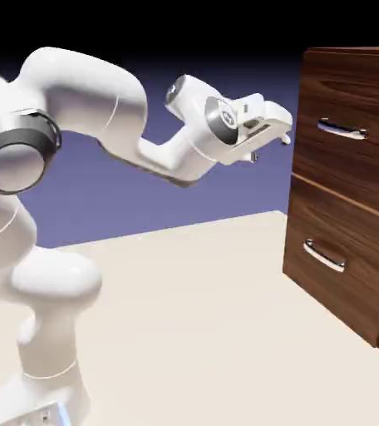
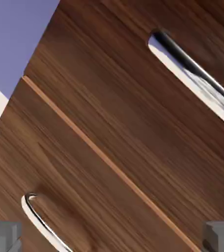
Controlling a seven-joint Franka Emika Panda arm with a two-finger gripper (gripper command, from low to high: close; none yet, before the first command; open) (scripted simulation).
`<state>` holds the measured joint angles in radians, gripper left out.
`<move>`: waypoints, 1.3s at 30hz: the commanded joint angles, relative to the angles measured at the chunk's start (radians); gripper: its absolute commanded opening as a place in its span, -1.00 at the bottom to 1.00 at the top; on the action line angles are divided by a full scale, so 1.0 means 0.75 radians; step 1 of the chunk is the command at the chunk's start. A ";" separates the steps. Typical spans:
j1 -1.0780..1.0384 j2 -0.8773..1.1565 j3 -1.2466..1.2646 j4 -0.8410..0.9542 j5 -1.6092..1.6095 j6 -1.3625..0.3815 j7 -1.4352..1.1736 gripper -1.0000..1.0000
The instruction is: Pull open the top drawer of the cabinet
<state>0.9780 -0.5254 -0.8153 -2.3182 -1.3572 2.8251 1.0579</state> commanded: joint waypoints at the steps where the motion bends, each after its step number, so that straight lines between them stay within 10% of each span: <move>1: 0.041 0.002 -0.035 0.021 -0.058 -0.009 0.014 0.00; 37: 1.500 -0.118 -1.232 0.834 -1.604 -0.246 0.195 0.00; 38: 1.500 -0.118 -1.232 0.834 -1.604 -0.246 0.195 -1.00; 39: 1.500 -0.118 -1.232 0.834 -1.604 -0.246 0.195 -1.00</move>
<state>2.1028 -0.6139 -1.7392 -1.6927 -2.5604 2.6405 1.2039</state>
